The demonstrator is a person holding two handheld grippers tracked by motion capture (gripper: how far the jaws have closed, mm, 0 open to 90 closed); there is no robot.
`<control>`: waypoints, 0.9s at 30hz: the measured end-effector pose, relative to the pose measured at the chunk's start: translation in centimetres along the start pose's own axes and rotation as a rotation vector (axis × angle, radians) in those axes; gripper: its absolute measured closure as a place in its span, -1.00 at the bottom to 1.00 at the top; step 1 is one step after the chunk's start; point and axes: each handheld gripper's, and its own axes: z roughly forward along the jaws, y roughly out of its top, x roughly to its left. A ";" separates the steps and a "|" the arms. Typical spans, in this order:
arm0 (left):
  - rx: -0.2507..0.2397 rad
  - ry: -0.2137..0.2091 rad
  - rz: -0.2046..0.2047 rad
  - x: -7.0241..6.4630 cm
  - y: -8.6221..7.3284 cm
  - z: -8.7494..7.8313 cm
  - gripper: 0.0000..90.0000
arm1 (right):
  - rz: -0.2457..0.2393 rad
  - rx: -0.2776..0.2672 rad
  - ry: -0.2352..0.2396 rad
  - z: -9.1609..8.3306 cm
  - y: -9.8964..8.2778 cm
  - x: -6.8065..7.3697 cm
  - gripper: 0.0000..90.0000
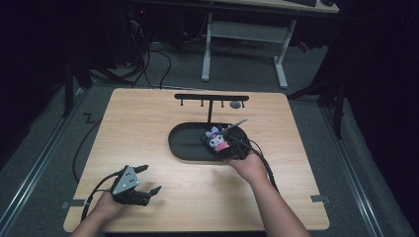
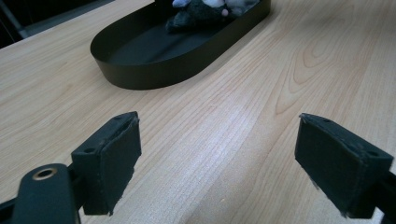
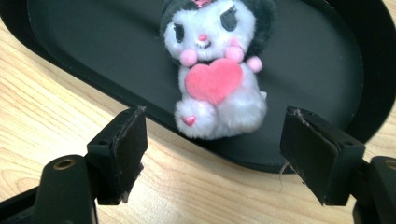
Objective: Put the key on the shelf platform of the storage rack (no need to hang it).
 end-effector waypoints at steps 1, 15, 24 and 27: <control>0.001 0.000 0.000 0.0 0.0 0.0 -0.66 | 0.000 -0.004 -0.004 -0.1 -0.2 0.0 -0.52; 0.006 0.002 0.001 0.0 0.0 0.1 -0.66 | 0.018 -0.064 -0.016 -0.8 -4.4 -0.1 -0.64; 0.008 0.003 0.001 -0.1 0.0 0.1 -0.66 | 0.019 -0.097 -0.019 -1.1 -7.4 -0.3 -0.66; 0.008 0.005 0.002 -0.1 0.0 0.1 -0.66 | 0.012 -0.157 -0.002 -1.2 -9.1 -0.2 -0.69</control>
